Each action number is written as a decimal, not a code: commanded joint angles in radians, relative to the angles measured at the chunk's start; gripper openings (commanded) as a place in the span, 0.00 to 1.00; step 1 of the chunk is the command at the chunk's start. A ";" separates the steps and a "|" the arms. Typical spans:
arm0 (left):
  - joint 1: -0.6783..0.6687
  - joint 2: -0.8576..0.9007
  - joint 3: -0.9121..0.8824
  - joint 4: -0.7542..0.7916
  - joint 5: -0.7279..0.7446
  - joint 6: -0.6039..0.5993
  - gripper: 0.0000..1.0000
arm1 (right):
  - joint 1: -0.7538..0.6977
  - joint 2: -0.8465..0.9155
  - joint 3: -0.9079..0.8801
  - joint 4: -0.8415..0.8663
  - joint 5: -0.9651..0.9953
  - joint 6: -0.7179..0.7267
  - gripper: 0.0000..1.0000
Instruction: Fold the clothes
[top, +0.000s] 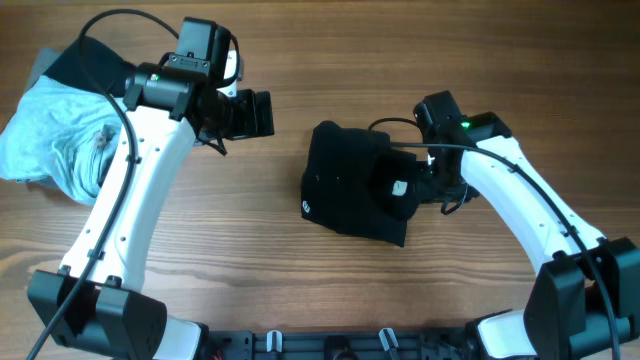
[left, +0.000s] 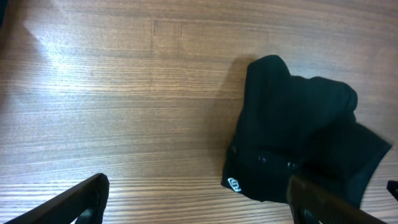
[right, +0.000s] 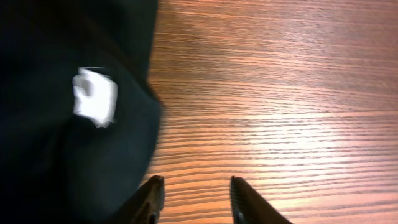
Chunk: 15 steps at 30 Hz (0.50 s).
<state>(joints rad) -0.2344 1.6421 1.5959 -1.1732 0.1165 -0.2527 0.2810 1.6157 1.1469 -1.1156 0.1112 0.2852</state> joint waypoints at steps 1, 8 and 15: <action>0.001 0.015 -0.008 -0.014 -0.002 0.014 0.76 | -0.050 -0.004 -0.003 0.021 0.022 0.003 0.29; 0.001 0.026 -0.008 -0.020 -0.002 0.013 0.33 | -0.074 -0.089 0.041 0.141 -0.598 -0.339 0.54; 0.001 0.026 -0.008 -0.020 -0.002 0.013 0.32 | -0.037 -0.056 0.037 0.286 -0.572 0.013 0.86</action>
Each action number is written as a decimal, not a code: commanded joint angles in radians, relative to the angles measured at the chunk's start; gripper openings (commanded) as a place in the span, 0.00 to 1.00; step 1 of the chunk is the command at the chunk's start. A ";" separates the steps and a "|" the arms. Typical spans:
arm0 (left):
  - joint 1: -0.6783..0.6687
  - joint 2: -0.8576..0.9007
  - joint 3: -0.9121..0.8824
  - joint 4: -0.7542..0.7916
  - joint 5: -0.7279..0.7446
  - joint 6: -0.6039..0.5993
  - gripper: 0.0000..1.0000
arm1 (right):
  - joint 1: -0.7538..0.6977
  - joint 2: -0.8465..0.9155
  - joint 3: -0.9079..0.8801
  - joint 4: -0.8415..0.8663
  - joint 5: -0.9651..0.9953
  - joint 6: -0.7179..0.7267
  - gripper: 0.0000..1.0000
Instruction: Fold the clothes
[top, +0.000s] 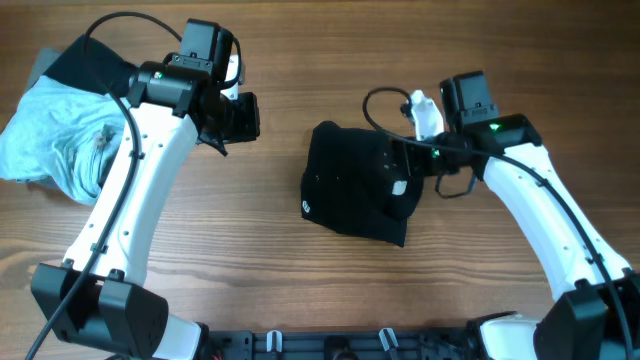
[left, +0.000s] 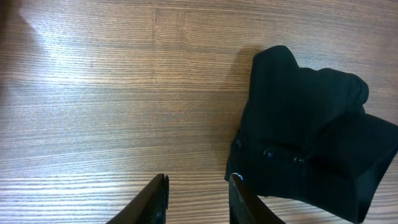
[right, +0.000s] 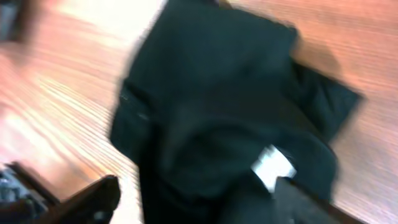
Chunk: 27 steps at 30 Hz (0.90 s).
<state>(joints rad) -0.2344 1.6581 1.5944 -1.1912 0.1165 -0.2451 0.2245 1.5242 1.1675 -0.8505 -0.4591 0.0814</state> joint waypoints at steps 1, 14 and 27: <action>0.001 0.010 -0.006 -0.002 -0.002 0.005 0.32 | 0.022 0.053 0.016 0.021 0.025 0.267 0.86; 0.001 0.010 -0.006 -0.003 0.023 0.006 0.43 | 0.000 0.214 0.016 -0.047 0.158 0.357 0.04; -0.038 0.011 -0.097 0.032 0.156 0.006 0.71 | -0.013 0.190 0.005 -0.092 0.301 0.160 0.59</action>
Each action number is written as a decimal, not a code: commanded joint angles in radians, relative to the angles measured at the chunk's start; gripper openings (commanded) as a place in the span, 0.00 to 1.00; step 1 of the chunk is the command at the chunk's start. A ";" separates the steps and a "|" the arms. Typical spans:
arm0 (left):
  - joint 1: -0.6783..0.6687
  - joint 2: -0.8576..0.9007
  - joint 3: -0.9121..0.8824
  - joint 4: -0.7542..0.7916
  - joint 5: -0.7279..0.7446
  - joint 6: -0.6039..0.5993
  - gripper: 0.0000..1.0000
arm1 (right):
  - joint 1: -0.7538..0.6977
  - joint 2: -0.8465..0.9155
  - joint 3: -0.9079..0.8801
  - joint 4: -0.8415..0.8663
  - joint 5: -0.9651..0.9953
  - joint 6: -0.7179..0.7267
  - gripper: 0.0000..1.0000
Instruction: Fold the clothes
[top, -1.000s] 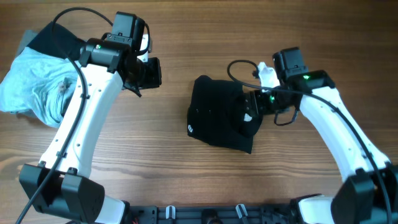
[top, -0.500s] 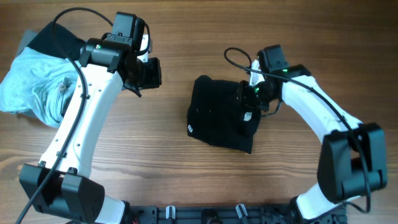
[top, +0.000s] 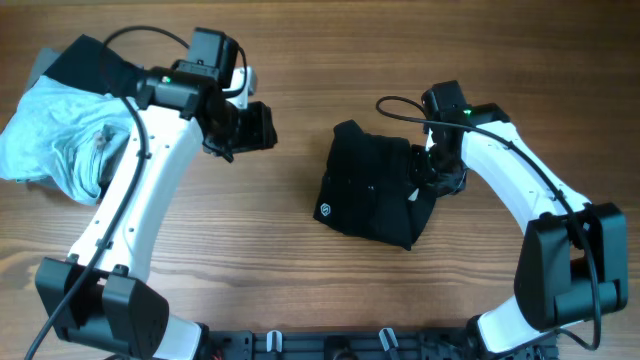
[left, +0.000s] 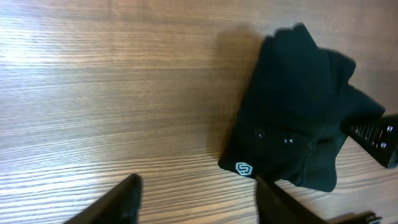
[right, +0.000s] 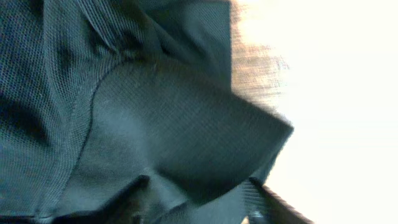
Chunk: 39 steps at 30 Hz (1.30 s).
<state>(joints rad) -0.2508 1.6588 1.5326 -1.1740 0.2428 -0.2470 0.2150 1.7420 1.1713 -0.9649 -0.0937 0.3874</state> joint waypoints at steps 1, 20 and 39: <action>-0.024 0.010 -0.039 0.018 0.030 0.008 0.75 | -0.003 -0.036 0.009 0.022 -0.084 -0.173 0.59; -0.103 0.010 -0.040 0.092 0.174 0.087 0.12 | 0.017 0.016 -0.165 0.099 -0.432 -0.031 0.04; -0.301 0.245 -0.089 0.221 0.370 -0.001 0.04 | -0.105 -0.407 -0.134 0.062 -0.259 0.091 0.06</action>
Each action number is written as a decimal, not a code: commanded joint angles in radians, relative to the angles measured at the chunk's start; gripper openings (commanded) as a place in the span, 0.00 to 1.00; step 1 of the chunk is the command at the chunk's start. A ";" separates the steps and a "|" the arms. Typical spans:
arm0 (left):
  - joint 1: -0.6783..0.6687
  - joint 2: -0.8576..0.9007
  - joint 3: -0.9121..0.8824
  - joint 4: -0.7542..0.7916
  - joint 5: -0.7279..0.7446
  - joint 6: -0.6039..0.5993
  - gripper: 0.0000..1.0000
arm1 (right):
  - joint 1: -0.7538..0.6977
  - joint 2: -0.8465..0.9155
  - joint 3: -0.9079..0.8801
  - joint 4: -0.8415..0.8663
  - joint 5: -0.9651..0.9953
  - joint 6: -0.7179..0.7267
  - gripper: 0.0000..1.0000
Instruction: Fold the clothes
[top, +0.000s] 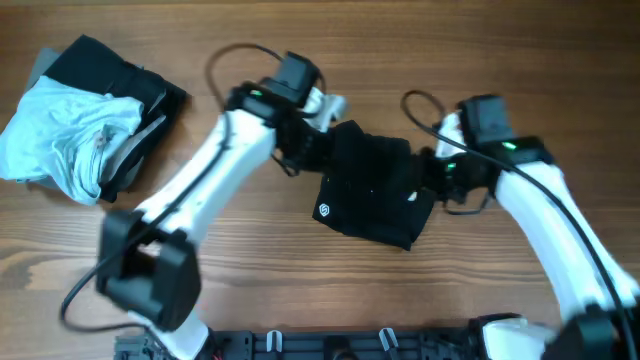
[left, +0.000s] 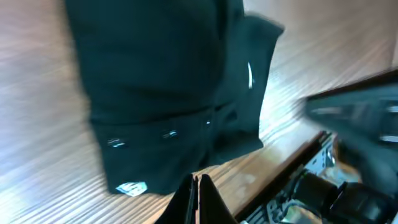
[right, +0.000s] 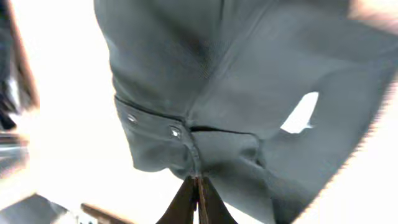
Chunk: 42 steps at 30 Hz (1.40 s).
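Note:
A crumpled black garment (top: 375, 190) lies mid-table, with a white logo (top: 324, 211) at its near-left corner and a white tag (top: 412, 197) on the right. My left gripper (top: 312, 150) is at its upper-left edge. In the left wrist view the garment (left: 155, 81) fills the frame, and the left gripper (left: 198, 180) is shut at its hem, apparently pinching it. My right gripper (top: 438, 178) is at the garment's right edge. In the right wrist view the right gripper (right: 196, 180) is shut on the buttoned edge of the garment (right: 230, 74).
A pile of clothes (top: 70, 120), pale blue cloth over dark cloth, sits at the far left of the wooden table (top: 230, 260). A black rail with fixtures (top: 330, 345) runs along the table's near edge.
My left gripper was open, hovering left of the garment; it is now at the garment's upper-left edge and shut. My right gripper, open around the right edge, is now shut on it.
My left gripper stayed left of the garment throughout, open, then nearly shut, then open again. My right gripper was low at the garment's right side, then raised off it, then back around its right edge. Now both are shut at opposite edges.

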<state>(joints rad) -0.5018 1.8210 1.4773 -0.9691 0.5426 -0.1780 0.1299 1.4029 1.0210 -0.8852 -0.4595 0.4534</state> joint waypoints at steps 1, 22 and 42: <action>-0.069 0.136 -0.039 0.014 0.071 -0.124 0.04 | -0.034 -0.104 0.017 -0.033 0.145 0.025 0.07; 0.195 0.296 0.154 -0.003 -0.294 -0.081 0.04 | -0.045 -0.130 0.012 0.073 0.134 -0.009 0.07; 0.231 0.274 0.509 -0.565 -0.137 0.016 0.61 | 0.074 0.467 0.001 0.217 -0.238 -0.048 0.04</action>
<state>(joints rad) -0.2737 2.1094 1.9743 -1.4734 0.3576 -0.2192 0.2031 1.8072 1.0233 -0.6716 -0.6174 0.3847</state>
